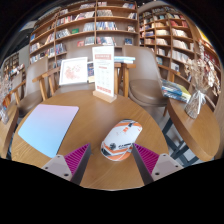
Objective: Arrange mouse
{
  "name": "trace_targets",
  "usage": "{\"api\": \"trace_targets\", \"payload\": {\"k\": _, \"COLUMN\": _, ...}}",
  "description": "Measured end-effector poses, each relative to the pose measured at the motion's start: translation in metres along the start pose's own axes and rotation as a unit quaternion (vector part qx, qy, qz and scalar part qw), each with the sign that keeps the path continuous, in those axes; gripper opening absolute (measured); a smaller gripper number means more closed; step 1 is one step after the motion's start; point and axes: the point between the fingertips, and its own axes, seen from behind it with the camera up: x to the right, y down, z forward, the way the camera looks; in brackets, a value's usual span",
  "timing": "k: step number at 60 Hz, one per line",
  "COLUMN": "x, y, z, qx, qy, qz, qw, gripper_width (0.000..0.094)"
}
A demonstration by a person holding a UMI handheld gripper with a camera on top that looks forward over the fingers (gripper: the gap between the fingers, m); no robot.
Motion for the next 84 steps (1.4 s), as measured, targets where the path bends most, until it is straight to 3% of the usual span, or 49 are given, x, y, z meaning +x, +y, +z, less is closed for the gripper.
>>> {"api": "trace_targets", "payload": {"k": 35, "x": -0.016, "y": -0.049, "z": 0.056, "qx": 0.004, "qy": -0.039, "qz": -0.034, "qw": 0.999, "gripper_width": 0.0848}}
{"api": "trace_targets", "payload": {"k": 40, "x": -0.018, "y": -0.052, "z": 0.059, "qx": 0.005, "qy": -0.039, "qz": -0.033, "qw": 0.999, "gripper_width": 0.0789}}
{"api": "trace_targets", "payload": {"k": 42, "x": -0.017, "y": -0.054, "z": 0.060, "qx": 0.007, "qy": -0.037, "qz": -0.034, "qw": 0.999, "gripper_width": 0.0706}}
{"api": "trace_targets", "payload": {"k": 43, "x": -0.017, "y": -0.054, "z": 0.061, "qx": 0.008, "qy": -0.036, "qz": -0.034, "qw": 0.999, "gripper_width": 0.0642}}
{"api": "trace_targets", "payload": {"k": 44, "x": -0.016, "y": -0.055, "z": 0.062, "qx": 0.009, "qy": -0.034, "qz": -0.034, "qw": 0.999, "gripper_width": 0.0505}}
{"api": "trace_targets", "payload": {"k": 45, "x": -0.018, "y": -0.055, "z": 0.062, "qx": 0.010, "qy": -0.036, "qz": -0.031, "qw": 0.999, "gripper_width": 0.0477}}
{"api": "trace_targets", "payload": {"k": 54, "x": -0.019, "y": -0.056, "z": 0.051, "qx": -0.004, "qy": -0.020, "qz": -0.030, "qw": 0.999, "gripper_width": 0.0426}}
{"api": "trace_targets", "payload": {"k": 72, "x": -0.123, "y": -0.126, "z": 0.000, "qx": 0.041, "qy": -0.080, "qz": -0.036, "qw": 0.995, "gripper_width": 0.0419}}
{"api": "trace_targets", "payload": {"k": 84, "x": -0.222, "y": -0.113, "z": 0.027, "qx": 0.022, "qy": -0.116, "qz": -0.040, "qw": 0.992, "gripper_width": 0.0418}}
